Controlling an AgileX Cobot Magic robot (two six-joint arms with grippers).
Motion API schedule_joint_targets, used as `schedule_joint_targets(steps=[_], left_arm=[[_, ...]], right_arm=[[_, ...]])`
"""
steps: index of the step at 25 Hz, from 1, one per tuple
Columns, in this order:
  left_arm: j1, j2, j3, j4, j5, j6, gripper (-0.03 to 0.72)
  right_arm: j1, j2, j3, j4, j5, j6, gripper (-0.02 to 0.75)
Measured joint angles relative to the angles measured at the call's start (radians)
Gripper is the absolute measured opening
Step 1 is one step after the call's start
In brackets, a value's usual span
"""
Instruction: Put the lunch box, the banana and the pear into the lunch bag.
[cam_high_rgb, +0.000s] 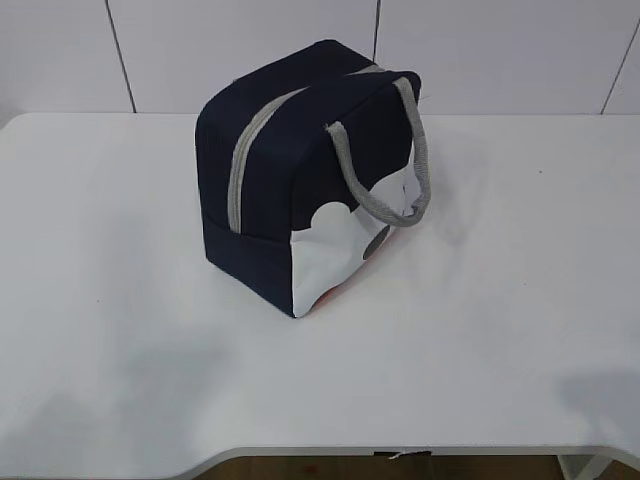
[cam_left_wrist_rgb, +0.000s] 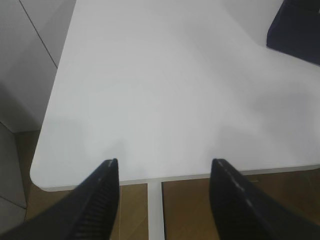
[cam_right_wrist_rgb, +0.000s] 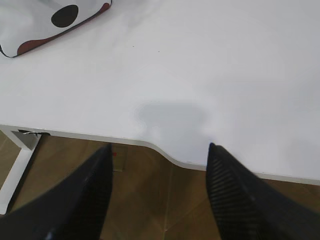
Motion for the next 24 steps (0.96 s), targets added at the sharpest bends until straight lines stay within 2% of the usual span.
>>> schedule_joint_targets(steps=[24], left_arm=[[0.0,0.0,0.0,0.0,0.0,0.0,0.434]], right_arm=[[0.0,0.0,0.0,0.0,0.0,0.0,0.476]])
